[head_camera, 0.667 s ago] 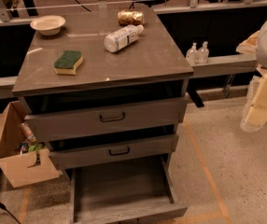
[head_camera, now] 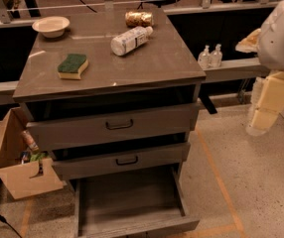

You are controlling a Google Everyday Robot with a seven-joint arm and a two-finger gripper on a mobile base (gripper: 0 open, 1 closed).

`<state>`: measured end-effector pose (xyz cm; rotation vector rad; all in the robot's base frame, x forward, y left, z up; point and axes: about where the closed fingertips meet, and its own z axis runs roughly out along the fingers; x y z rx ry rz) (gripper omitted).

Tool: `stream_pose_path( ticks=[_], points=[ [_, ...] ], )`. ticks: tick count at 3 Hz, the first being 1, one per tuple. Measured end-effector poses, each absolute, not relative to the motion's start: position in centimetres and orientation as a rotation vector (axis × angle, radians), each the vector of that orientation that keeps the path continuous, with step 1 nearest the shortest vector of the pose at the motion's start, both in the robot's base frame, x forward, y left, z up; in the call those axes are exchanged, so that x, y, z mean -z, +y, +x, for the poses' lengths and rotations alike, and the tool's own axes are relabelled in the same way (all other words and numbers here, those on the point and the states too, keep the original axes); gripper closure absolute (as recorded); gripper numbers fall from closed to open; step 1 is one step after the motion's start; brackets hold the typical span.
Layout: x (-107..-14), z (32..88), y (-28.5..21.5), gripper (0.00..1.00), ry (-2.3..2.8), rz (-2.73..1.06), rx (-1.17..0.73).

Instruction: Place sponge into bottom drawer

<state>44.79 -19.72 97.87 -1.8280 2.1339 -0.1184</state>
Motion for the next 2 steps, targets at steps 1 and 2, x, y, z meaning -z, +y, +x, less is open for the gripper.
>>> stream_pose_path(
  ticks=[1,2],
  points=[
    [-98.3,46.6,-14.4,0.0,1.903,-2.023,0.152],
    [-98.3,48.0,-6.7,0.0,1.541,-2.285,0.127]
  ],
)
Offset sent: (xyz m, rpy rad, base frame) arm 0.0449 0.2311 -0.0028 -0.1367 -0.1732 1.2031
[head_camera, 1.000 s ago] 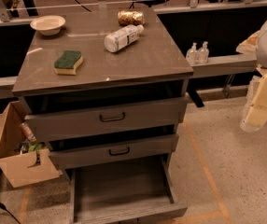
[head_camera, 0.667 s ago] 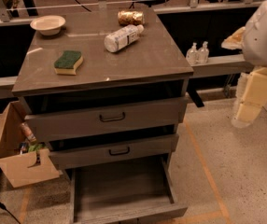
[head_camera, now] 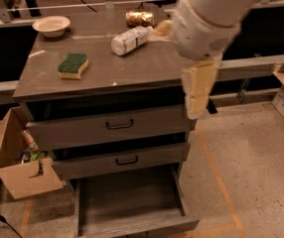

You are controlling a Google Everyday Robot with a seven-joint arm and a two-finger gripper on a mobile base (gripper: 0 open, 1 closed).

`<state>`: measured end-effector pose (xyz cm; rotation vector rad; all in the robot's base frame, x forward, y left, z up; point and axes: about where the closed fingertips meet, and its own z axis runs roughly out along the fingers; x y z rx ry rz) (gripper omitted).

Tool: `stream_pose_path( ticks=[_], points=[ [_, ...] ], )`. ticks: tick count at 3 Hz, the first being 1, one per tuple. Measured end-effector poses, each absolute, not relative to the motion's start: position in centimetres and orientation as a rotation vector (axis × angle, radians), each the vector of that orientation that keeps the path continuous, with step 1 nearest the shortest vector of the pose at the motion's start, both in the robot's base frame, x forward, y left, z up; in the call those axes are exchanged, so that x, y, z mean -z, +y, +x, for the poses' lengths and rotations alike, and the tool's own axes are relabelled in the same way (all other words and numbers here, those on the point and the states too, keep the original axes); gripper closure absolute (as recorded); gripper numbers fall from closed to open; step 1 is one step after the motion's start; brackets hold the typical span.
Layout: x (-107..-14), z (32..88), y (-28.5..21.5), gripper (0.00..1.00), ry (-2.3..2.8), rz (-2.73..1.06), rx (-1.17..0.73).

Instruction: Place sponge into bottom drawer

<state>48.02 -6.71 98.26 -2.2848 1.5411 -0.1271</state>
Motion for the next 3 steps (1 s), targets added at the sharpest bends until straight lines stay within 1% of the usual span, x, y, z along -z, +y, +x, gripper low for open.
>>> stream_pose_path(
  ticks=[1,2,3],
  points=[
    [-98.11,48.51,-0.07,0.0,1.166,-2.485,0.033],
    [-98.4,48.57,0.7,0.0,1.011,-2.545,0.057],
    [-98.42,48.56,0.7,0.0,1.01,-2.544,0.058]
  ],
)
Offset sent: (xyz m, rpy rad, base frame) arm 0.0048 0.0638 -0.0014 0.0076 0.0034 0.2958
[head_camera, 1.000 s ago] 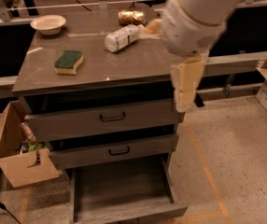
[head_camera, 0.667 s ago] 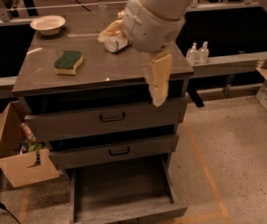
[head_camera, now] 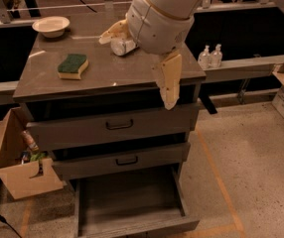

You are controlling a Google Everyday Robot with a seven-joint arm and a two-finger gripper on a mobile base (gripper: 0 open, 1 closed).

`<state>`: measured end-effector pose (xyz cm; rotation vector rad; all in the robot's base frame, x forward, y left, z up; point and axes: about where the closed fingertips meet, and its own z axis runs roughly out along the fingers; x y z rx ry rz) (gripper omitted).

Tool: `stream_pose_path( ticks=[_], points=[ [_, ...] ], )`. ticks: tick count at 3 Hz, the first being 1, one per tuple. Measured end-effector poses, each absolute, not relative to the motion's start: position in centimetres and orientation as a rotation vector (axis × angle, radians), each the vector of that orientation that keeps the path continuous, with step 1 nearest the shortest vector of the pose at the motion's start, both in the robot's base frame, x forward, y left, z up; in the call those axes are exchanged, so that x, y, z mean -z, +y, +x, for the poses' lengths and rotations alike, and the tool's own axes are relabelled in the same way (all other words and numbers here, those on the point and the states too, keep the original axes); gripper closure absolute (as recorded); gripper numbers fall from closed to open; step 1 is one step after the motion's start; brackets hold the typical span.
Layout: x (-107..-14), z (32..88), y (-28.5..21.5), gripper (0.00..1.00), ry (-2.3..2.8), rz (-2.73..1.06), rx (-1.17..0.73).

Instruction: Place sponge into bottom drawer

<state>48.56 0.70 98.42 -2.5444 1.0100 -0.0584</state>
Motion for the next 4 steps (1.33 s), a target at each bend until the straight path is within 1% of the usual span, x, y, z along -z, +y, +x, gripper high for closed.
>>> stream_pose_path(
  ticks=[1,2,4],
  points=[
    [-98.7,49.2,1.1,0.0,0.943,-2.583,0.112],
    [-99.3,52.0,2.0,0.0,0.845,-2.652,0.217],
    [-97.9,60.2,5.9,0.0,0.554,-2.815,0.465]
  ],
)
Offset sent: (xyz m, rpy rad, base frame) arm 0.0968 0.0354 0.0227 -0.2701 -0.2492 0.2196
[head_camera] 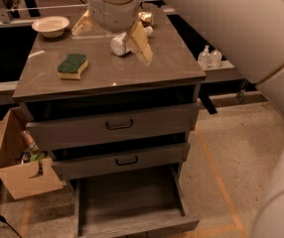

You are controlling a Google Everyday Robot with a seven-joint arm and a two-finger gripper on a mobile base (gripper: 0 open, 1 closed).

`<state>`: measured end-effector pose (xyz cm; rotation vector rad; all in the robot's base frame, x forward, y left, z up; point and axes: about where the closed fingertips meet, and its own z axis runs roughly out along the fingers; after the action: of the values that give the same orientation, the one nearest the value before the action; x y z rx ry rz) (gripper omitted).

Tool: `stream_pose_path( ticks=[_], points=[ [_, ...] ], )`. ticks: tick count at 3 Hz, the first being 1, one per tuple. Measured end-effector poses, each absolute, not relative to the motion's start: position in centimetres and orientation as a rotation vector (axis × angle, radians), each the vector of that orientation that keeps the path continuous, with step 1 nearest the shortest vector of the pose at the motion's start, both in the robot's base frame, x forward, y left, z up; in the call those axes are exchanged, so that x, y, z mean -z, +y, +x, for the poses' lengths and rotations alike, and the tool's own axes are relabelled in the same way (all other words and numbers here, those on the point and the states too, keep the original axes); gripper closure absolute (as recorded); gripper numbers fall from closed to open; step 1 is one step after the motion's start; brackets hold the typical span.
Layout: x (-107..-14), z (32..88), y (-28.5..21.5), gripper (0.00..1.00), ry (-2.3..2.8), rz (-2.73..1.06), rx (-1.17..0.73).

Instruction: Place sponge into bottom drawer

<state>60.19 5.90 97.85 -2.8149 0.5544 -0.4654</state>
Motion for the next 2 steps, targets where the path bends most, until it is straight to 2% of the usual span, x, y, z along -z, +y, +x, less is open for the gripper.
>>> stream_pose_path(
  ticks=[1,2],
  points=[
    [-96.86,64.05,7.66,0.0,0.455,-2.836,0.553],
    [-96.66,64.43,7.88,0.0,0.442,-2.839,0.559]
  ],
)
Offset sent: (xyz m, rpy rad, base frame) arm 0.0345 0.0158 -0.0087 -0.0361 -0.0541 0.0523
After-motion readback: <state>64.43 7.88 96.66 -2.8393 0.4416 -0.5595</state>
